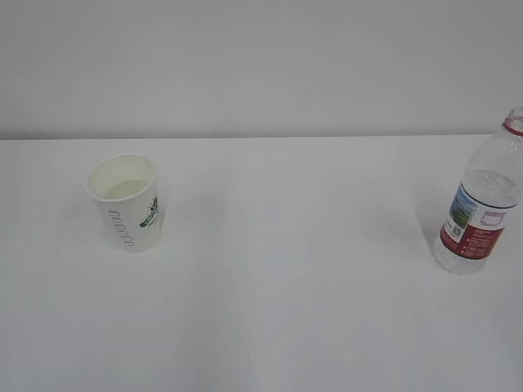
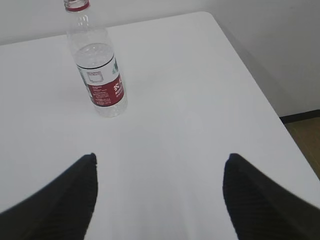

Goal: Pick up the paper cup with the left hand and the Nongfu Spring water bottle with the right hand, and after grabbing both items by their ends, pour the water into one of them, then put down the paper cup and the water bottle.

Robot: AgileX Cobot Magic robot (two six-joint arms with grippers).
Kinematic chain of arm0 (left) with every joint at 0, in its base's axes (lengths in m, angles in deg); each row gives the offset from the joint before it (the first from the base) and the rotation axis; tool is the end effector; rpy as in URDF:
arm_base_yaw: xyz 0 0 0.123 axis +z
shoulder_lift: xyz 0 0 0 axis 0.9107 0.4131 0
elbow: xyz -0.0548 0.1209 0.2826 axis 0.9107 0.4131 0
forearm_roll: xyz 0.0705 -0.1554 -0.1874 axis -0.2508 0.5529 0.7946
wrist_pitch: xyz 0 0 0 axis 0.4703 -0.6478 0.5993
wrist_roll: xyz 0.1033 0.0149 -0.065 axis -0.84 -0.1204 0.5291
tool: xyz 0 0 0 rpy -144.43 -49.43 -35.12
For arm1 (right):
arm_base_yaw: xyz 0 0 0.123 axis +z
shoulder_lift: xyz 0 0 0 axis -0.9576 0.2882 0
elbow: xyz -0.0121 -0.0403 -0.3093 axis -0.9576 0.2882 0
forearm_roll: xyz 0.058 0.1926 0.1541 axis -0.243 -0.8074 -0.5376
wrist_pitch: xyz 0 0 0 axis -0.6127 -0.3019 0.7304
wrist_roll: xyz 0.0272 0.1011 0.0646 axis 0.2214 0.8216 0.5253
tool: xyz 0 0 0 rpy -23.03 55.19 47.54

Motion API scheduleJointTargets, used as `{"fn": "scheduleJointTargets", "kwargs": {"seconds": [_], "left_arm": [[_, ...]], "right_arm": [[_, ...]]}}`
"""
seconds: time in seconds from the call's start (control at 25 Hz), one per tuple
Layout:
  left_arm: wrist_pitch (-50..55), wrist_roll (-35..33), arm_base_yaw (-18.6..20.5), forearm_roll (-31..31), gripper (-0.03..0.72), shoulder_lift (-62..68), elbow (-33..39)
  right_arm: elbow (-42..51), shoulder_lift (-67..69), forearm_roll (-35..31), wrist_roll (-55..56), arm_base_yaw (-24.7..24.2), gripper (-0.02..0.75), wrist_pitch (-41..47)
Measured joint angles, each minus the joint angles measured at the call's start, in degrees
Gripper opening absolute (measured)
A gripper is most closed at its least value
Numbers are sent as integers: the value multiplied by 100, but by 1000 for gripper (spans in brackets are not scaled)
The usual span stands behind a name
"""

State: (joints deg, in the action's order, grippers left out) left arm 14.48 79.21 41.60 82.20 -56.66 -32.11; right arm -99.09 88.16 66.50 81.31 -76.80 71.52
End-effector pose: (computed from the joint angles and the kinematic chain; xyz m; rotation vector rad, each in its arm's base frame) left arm -0.0159 0.0039 0.2653 0.3120 2.1619 -0.3482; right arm -0.0367 -0.0111 0.2841 0.2223 2.0737 -0.0969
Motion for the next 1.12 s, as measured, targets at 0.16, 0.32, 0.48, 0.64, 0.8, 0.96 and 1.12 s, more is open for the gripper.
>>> {"fn": "scheduleJointTargets", "kwargs": {"seconds": [0.16,0.32,0.48,0.64,0.8,0.96,1.12], "left_arm": [[-86,-12,0,-52,516,0,12],[-346,-24,0,-144,516,0,86],[-573,-24,0,-144,516,0,205],[-631,-24,0,-144,516,0,207],[-645,-24,0,-144,516,0,207],[-647,-24,0,-144,516,0,207],[-647,-24,0,-144,516,0,207]], "right_arm": [[62,0,0,0,0,588,0],[292,0,0,-11,0,588,0],[517,0,0,-11,0,588,0],[576,0,10,-11,0,587,0],[597,0,100,-11,0,587,0],[597,0,157,-11,0,587,0],[597,0,208,-11,0,587,0]]}}
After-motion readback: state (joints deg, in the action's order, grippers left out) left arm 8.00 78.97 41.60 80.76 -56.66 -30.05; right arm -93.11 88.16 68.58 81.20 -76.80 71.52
